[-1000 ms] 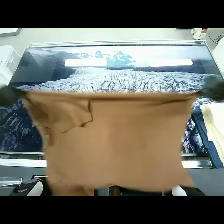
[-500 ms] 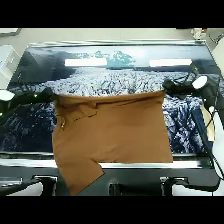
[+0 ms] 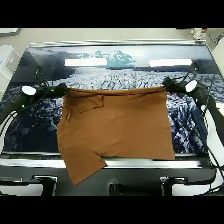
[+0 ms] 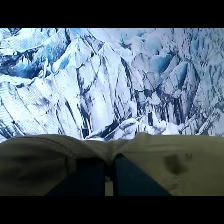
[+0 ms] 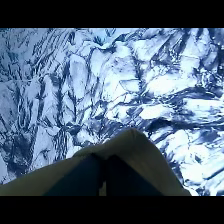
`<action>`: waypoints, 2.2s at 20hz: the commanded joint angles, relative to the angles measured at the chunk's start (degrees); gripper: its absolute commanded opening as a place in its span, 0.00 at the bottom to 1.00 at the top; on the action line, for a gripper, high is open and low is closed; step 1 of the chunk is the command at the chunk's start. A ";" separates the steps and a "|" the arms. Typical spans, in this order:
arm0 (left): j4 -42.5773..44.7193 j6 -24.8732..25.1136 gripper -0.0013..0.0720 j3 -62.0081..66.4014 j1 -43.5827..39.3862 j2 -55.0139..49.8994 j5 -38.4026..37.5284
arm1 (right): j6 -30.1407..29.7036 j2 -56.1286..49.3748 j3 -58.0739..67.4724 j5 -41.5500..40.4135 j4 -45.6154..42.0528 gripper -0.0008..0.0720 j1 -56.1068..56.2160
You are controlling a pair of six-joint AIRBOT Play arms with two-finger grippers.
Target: Fold the clothes and pants, and hang the long-sleeved shirts on hangers.
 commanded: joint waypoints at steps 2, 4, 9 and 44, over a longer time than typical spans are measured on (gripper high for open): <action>-0.11 0.13 0.05 2.62 3.41 1.44 -7.76 | 2.89 1.55 2.10 4.35 -0.85 0.07 -3.50; 0.17 0.15 0.05 5.31 7.39 3.08 -24.74 | 0.42 4.26 2.21 13.60 -0.87 0.07 -5.44; 15.06 -3.58 0.05 0.26 9.84 5.14 -47.95 | -5.86 6.21 -0.20 46.07 -5.77 0.07 -6.27; 21.77 -8.50 0.88 -29.68 16.55 23.30 -53.13 | -8.98 5.92 -3.13 61.86 -17.53 0.71 -6.34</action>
